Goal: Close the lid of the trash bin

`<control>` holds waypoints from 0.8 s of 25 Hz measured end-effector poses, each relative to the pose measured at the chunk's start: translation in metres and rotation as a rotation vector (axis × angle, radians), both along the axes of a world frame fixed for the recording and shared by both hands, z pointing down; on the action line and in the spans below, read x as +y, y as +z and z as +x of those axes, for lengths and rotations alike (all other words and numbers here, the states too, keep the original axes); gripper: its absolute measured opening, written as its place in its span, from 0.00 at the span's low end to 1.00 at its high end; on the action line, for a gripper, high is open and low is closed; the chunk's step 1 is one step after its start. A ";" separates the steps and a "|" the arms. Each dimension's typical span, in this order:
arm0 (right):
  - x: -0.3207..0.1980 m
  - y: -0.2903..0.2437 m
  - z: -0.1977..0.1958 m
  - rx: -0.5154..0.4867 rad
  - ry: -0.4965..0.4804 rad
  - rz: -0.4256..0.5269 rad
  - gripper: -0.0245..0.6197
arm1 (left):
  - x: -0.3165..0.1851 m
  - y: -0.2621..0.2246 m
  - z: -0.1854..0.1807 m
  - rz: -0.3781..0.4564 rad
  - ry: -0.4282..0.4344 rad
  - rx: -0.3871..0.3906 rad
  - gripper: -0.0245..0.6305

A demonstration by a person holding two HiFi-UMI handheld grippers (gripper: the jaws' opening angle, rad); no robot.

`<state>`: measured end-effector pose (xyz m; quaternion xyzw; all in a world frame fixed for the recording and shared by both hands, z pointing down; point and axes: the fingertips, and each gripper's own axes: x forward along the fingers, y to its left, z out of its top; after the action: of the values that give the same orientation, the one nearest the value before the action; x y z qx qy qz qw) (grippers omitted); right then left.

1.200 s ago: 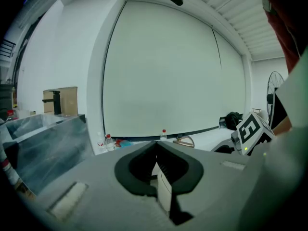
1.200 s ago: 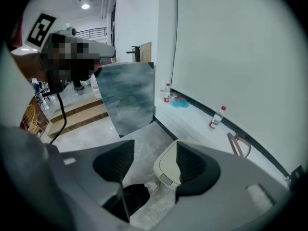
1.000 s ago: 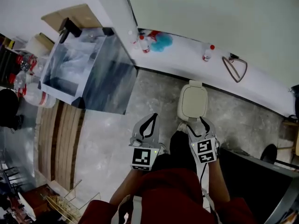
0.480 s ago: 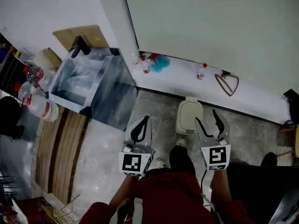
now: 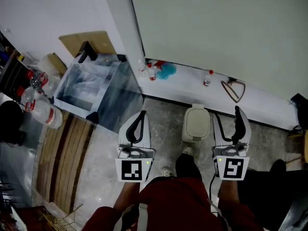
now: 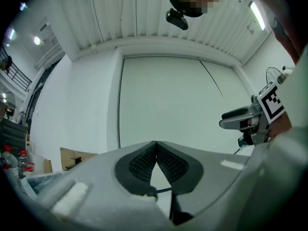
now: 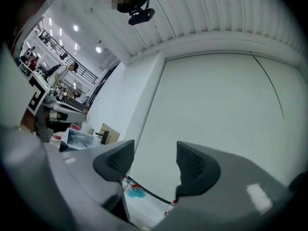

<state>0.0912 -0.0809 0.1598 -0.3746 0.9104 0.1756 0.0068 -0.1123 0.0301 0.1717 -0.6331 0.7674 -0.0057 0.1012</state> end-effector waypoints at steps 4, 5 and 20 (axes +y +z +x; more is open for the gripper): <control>0.003 -0.005 0.002 -0.007 0.001 0.017 0.45 | 0.005 -0.003 -0.003 0.008 -0.005 0.036 0.03; 0.003 -0.006 0.003 -0.014 0.007 0.022 0.44 | 0.005 -0.004 -0.004 0.021 0.000 0.061 0.03; 0.013 0.000 0.003 0.002 -0.016 -0.007 0.16 | 0.013 -0.011 0.009 0.022 0.002 0.014 0.03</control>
<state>0.0938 -0.0678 0.1603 -0.3670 0.9140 0.1726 0.0058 -0.1033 0.0434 0.1603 -0.6328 0.7674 0.0074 0.1029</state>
